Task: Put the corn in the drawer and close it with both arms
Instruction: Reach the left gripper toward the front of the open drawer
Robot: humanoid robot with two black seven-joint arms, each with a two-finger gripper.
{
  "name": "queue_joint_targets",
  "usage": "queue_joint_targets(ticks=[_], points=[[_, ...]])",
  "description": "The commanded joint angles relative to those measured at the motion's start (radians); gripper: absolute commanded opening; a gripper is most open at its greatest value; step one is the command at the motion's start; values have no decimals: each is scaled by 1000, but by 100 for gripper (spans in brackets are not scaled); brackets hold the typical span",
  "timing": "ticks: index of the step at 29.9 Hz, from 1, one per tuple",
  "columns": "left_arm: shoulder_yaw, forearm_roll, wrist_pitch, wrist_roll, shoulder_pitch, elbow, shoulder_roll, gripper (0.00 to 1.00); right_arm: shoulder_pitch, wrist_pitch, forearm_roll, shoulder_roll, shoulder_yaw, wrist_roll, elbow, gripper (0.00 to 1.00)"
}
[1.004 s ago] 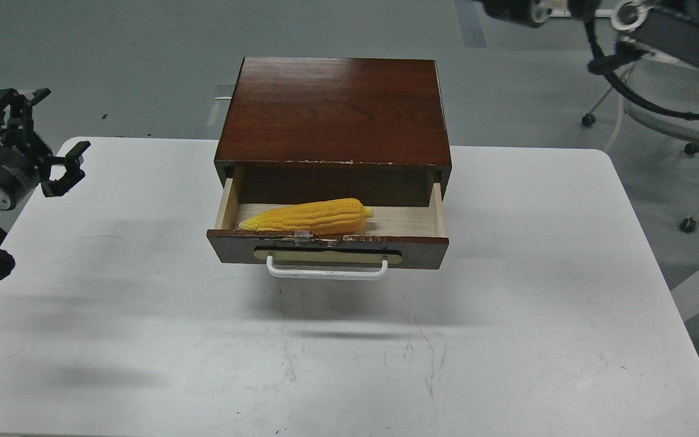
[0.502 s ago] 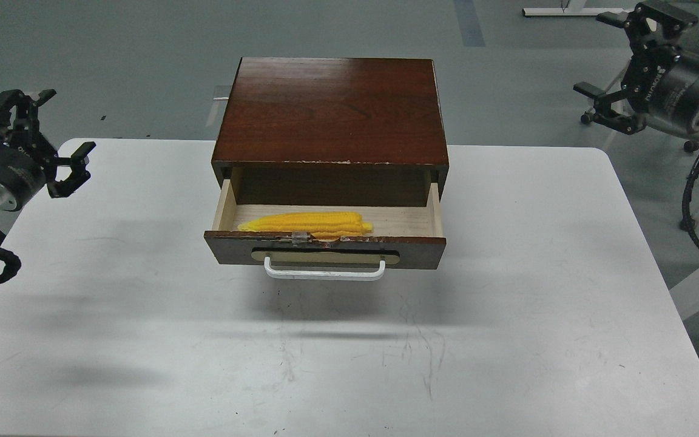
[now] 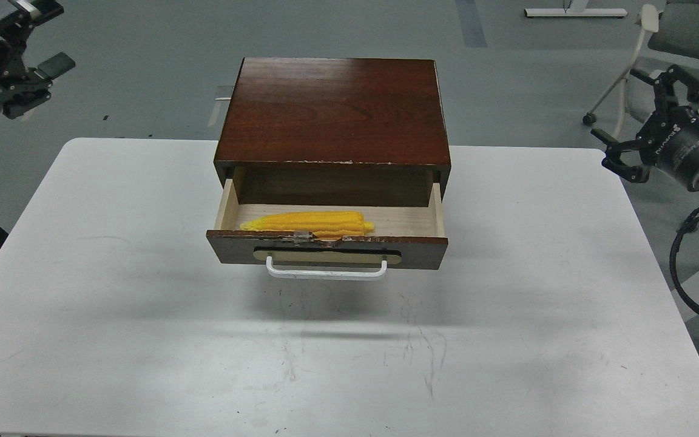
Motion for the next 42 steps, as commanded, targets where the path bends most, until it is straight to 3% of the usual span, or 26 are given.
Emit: queue_joint_targets(ticks=[1,6,7,8,9,10,15,20,32,42], points=[[8,148,7,0,6,-327,100,98,-10,-28,-3,7,-9,2,-1,100],[52,202,-29,0,13,-548,97,92,-21,-32,-9,7,-9,3,1,99],[53,202,-29,0,13,-549,97,92,-21,-32,-9,7,-9,3,1,99],[53,209,-29,0,12,-573,69,62,-27,-32,-11,7,-8,11,-1,99],[51,231,-29,0,10,-573,30,7,-36,-32,-14,4,-9,25,-1,99],[45,263,-29,0,9,-570,-6,0,-45,-32,-14,1,-9,31,-1,99],[43,386,49,0,9,-567,-44,0,-69,-31,-15,-2,-12,35,-22,99],[69,394,-29,0,13,-599,-23,0,-70,-32,-19,6,-20,37,-50,99],[193,386,-29,0,64,-656,109,0,-111,-32,-52,12,-28,37,-111,99],[286,429,-29,0,213,-656,29,0,-116,-36,-74,18,-35,37,-131,98]])
